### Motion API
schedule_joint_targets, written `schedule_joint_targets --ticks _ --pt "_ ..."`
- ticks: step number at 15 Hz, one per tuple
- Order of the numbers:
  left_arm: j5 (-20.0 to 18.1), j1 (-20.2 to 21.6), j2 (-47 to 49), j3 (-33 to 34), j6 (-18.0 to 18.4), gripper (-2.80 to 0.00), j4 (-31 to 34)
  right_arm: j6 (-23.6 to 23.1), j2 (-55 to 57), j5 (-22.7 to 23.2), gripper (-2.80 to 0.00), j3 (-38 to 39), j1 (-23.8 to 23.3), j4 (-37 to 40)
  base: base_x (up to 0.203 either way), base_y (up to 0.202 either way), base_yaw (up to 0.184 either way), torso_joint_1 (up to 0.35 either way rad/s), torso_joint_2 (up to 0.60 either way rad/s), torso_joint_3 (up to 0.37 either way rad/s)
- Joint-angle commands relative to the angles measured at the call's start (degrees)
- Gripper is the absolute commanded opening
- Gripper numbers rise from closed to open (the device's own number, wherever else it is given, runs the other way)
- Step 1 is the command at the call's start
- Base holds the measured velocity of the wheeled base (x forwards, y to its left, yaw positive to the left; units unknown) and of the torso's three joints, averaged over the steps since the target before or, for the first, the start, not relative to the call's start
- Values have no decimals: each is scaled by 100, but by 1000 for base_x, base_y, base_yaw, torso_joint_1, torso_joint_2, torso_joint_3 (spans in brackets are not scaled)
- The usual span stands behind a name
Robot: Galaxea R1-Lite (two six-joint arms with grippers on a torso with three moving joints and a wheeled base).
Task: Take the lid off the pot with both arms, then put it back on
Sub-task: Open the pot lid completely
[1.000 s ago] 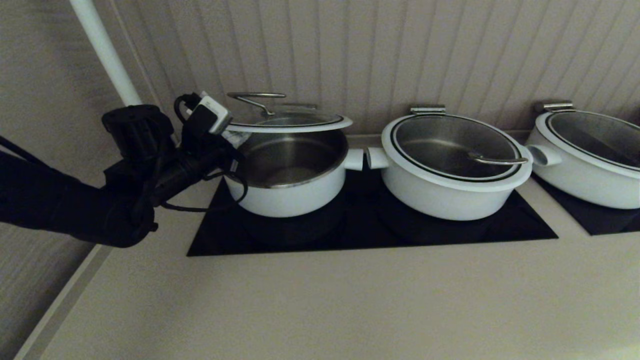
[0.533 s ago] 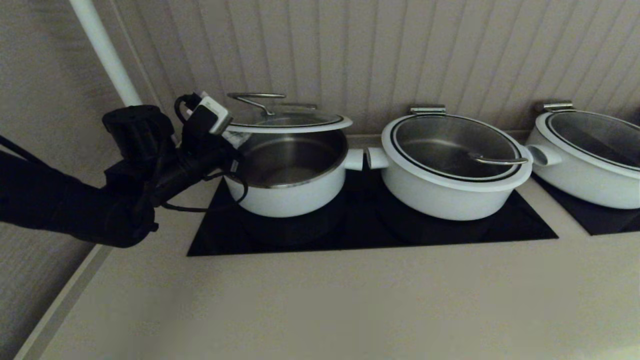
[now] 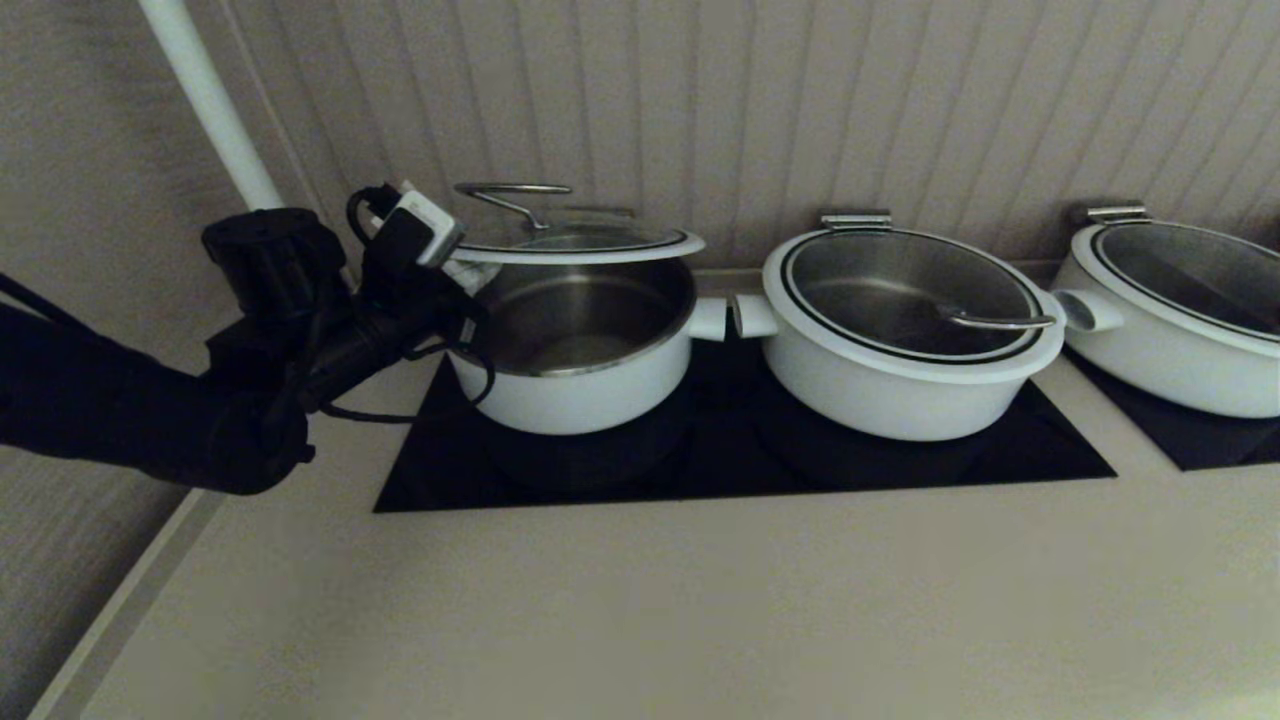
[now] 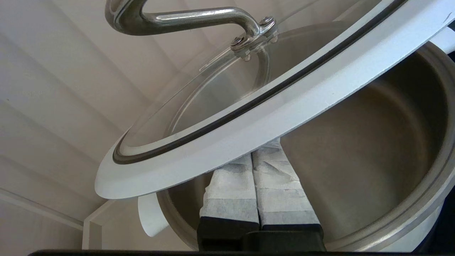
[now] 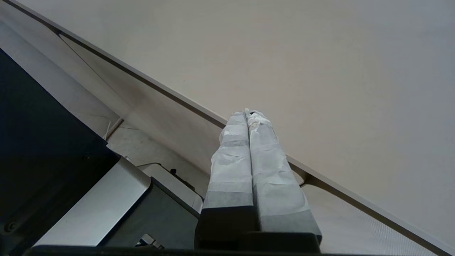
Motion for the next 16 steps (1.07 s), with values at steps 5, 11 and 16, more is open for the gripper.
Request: schedule_joint_targets --ticks 5,11,16 --pt "-10 7 -14 9 16 -280 -40 -5 32 2 -280 -1 1 4 0 0 0 0 0 0" --pt "-10 16 -13 0 16 -280 -40 -5 74 -1 -280 -1 -214 4 0 0 0 0 0 0" --pt "-10 25 22 0 7 -280 -40 -5 160 2 -280 -1 -1104 7 0 0 0 0 0 0"
